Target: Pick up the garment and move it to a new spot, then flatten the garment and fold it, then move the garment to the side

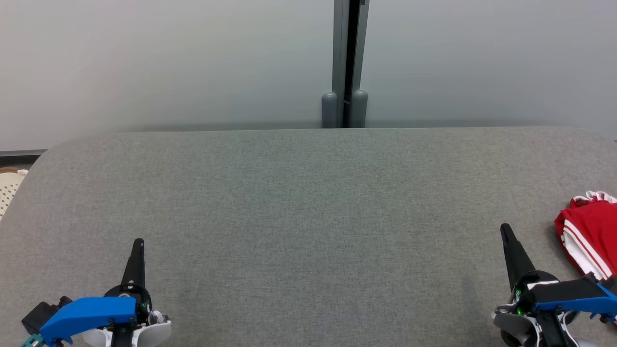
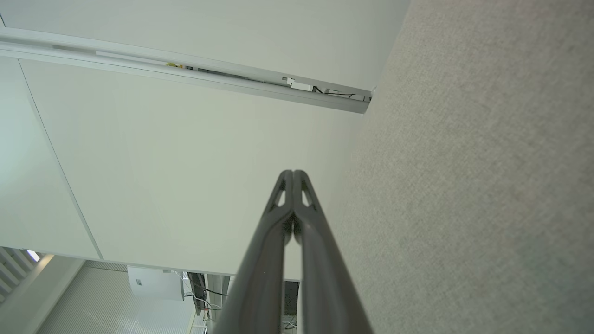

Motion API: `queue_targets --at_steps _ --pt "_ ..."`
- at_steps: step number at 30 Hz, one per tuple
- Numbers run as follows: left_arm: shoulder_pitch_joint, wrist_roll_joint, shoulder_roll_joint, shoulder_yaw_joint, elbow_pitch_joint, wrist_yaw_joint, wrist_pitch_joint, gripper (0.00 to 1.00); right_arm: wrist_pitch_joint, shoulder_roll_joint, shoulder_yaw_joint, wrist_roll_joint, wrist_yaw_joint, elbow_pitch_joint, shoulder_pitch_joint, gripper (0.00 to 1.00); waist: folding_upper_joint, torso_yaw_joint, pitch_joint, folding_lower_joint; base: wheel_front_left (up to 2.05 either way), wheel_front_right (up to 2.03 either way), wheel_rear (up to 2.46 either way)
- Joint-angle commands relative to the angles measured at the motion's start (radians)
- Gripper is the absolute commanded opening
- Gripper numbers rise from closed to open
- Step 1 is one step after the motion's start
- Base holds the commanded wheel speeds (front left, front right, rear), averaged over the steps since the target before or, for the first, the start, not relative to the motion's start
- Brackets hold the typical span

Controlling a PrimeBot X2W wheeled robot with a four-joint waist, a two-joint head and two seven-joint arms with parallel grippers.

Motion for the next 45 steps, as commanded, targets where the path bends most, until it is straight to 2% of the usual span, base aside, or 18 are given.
queue_targets --at_steps 1,27,45 --pt "-0.016 -0.015 0.003 0.008 -0.01 -0.007 0.006 0.0 0.005 -0.005 -0.003 0.018 0.0 -0.013 0.012 0.0 0.0 0.001 0.0 0.0 0.0 0.0 0.0" --pt "-0.035 -0.189 0.003 0.025 -0.045 -0.023 0.054 0.0 0.053 -0.006 -0.023 0.206 0.0 -0.065 0.025 0.0 0.0 0.024 0.0 0.0 0.0 0.0 0.0" --pt "-0.034 -0.185 0.003 0.025 -0.044 -0.022 0.054 0.0 0.053 -0.006 -0.023 0.202 0.0 -0.064 0.025 0.0 0.0 0.024 0.0 0.0 0.0 0.0 0.0"
